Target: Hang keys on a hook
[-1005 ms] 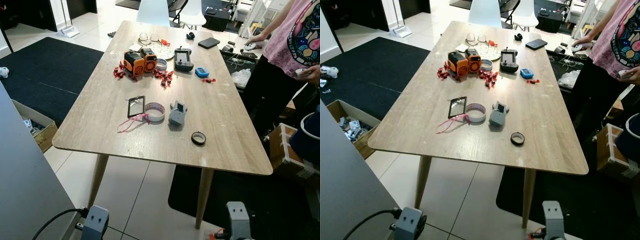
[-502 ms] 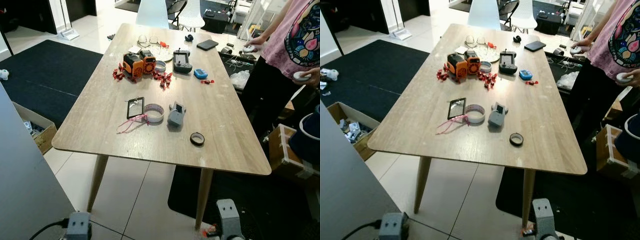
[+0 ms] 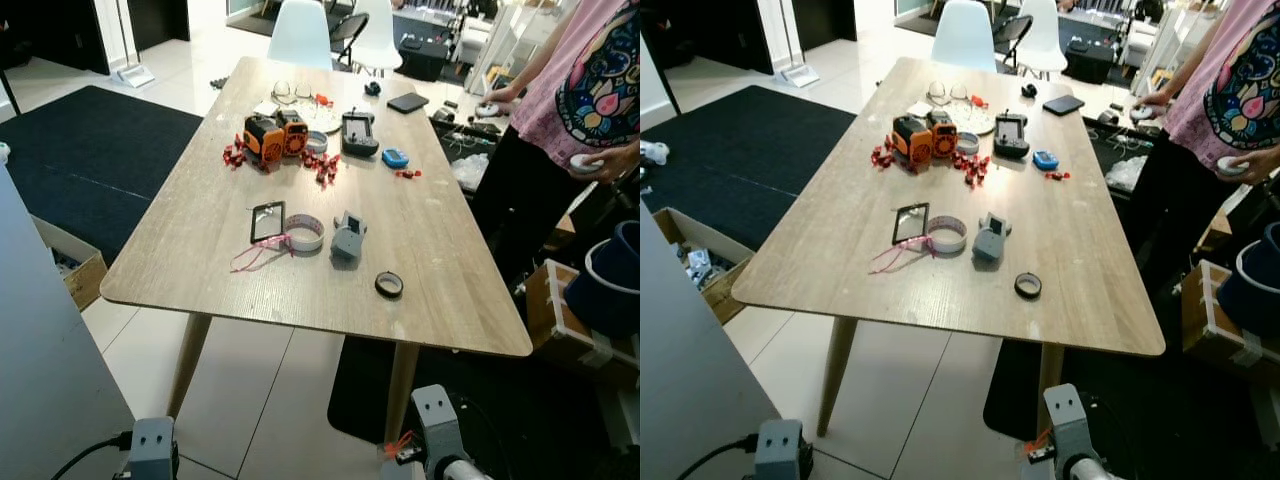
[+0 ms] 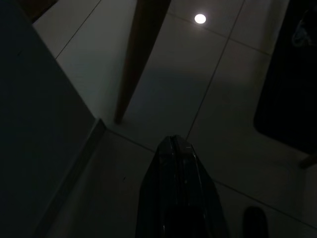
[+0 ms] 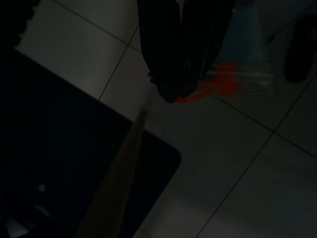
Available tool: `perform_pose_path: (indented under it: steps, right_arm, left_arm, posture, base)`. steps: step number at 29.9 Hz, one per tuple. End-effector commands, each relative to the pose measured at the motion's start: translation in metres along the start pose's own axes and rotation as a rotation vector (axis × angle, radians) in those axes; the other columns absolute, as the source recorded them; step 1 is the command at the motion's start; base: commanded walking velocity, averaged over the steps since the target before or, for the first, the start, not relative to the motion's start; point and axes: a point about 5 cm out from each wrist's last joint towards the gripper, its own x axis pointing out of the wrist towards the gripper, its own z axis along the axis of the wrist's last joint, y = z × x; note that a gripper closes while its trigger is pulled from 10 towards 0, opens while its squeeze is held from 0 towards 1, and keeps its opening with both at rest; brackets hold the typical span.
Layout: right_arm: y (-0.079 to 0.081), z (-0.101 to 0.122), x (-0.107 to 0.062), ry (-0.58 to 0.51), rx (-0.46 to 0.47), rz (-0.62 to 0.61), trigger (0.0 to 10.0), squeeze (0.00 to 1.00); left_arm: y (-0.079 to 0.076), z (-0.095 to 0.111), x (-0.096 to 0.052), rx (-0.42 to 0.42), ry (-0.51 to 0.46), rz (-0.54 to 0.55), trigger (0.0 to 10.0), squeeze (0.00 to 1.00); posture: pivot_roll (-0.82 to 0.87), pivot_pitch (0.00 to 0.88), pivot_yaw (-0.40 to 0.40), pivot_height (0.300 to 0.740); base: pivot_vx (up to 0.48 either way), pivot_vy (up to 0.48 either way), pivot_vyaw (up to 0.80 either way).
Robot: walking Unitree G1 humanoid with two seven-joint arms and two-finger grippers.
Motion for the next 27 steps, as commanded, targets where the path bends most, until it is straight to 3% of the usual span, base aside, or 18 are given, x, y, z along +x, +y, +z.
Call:
perform_pose_path:
  steps: [1,11,16,27]
  right_arm:
    - [-0.009,-0.004,-0.002,0.014,-0.013,-0.024,10.0,0.0]
    - [-0.008,-0.005,-0.003,0.012,0.0,-0.04,10.0,0.0]
    - [0.001,-0.012,-0.004,0.016,0.046,-0.049,10.0,0.0]
    - [0.008,-0.018,-0.006,0.011,0.109,-0.062,10.0,0.0]
  left_arm:
    - [-0.013,-0.005,-0.002,0.003,0.019,-0.045,10.0,0.0]
    - [-0.019,-0.001,0.002,0.083,0.01,-0.128,10.0,0.0]
    - [-0.015,0.004,0.005,0.14,0.004,-0.177,10.0,0.0]
    - [-0.006,0.015,0.01,0.175,-0.02,-0.205,10.0,0.0]
  posture:
    - [0.04,0.028,-0.121,0.74]
    - [0.06,0.024,-0.088,0.74]
    - [0.07,0.025,-0.023,0.74]
    - [0.08,0.04,0.015,0.74]
  base:
    - [0.0,0.0,0.0]
    - [0.0,0.0,0.0]
    - [0.0,0.0,0.0]
    - [0.0,0.0,0.0]
